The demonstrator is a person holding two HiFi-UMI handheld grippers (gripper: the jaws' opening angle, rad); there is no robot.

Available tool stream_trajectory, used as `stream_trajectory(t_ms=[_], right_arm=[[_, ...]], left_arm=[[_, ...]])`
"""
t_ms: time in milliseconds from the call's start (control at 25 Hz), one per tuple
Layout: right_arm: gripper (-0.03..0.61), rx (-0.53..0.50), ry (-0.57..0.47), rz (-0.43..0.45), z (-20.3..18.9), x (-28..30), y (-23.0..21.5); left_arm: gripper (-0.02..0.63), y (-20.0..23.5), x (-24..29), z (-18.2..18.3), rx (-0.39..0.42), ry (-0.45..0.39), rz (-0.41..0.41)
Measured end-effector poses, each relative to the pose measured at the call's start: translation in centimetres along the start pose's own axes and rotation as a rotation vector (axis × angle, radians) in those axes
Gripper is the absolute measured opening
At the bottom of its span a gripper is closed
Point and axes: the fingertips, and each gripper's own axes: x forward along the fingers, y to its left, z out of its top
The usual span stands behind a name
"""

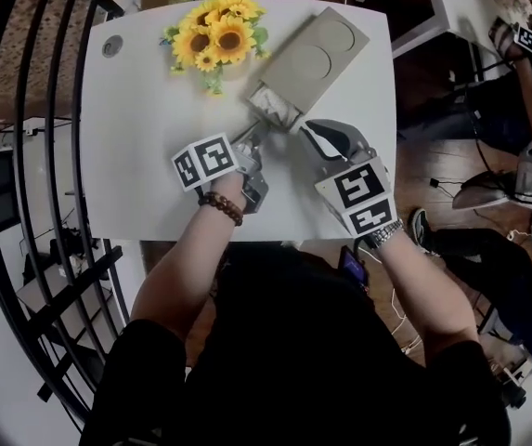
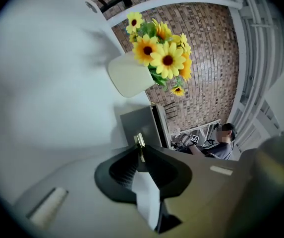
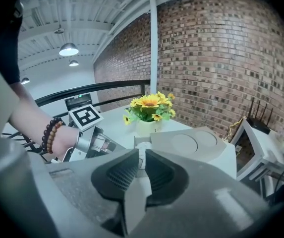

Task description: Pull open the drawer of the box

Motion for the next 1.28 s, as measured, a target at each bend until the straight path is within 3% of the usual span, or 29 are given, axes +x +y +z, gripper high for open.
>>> stream_trajectory(t_ms=[600,1280], right_arm=[[0.031,-0.031,-0.071,0.025,-0.3,-5.2,4.7],[0.031,-0.068,-0.100,0.038,-0.3,-8.1,8.9]], left_arm=[[0.060,2.4,-7.2,-1.8,-0.008,-0.089,0.067],[0.060,4.8,-12.9,-4.0,-0.029,-0.117,0.097]])
